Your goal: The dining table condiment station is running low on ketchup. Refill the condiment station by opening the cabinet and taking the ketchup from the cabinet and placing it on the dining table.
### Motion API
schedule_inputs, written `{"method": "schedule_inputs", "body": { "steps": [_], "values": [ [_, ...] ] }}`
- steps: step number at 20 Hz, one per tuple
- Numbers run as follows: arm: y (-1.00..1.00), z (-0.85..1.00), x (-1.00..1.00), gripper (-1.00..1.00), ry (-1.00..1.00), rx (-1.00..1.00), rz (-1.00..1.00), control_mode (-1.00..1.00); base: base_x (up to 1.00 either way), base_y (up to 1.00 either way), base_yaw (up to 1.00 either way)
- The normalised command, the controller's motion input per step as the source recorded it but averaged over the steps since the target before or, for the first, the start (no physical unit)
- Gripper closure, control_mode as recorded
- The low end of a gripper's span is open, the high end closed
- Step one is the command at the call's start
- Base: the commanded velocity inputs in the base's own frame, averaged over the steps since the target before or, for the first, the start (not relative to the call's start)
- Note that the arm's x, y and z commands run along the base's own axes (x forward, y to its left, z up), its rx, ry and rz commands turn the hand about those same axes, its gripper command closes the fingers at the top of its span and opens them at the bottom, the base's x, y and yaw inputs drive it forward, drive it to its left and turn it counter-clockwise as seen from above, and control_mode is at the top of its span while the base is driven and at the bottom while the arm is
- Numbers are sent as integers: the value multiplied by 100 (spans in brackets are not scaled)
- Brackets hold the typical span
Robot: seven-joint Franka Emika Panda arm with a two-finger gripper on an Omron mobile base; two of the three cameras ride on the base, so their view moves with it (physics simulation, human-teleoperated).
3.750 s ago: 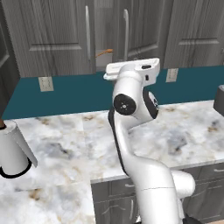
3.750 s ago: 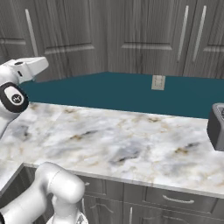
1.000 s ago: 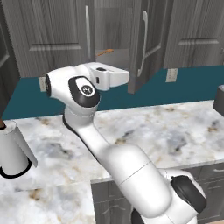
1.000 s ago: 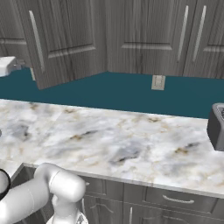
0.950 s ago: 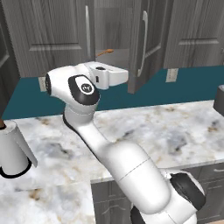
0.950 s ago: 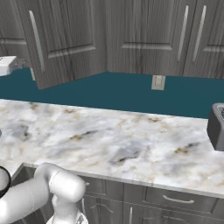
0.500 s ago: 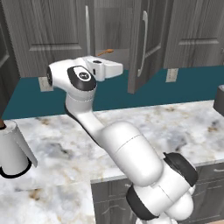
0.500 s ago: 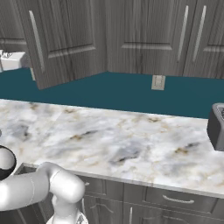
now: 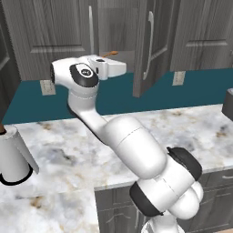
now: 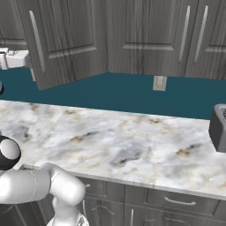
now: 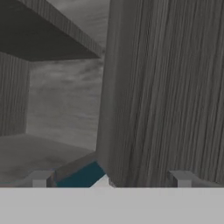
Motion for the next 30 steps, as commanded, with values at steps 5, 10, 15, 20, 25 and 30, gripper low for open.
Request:
{"method": "schedule_inputs", "body": {
  "steps": [5, 10, 15, 20, 25, 30],
  "values": [
    [-43, 0, -2, -100, 0, 0, 0, -100, 0, 0, 0],
    [-66, 0, -27, -100, 0, 3, -3, -100, 0, 0, 0],
    [-86, 6, -73, -100, 0, 9, -6, -100, 0, 0, 0],
    [-97, 9, -85, -100, 0, 11, -7, -100, 0, 0, 0],
    [-100, 1, -39, -100, -1, 7, -7, -100, 0, 0, 0],
    [-87, 5, -17, -100, -6, 9, -3, -100, 0, 0, 0]
  ]
}}
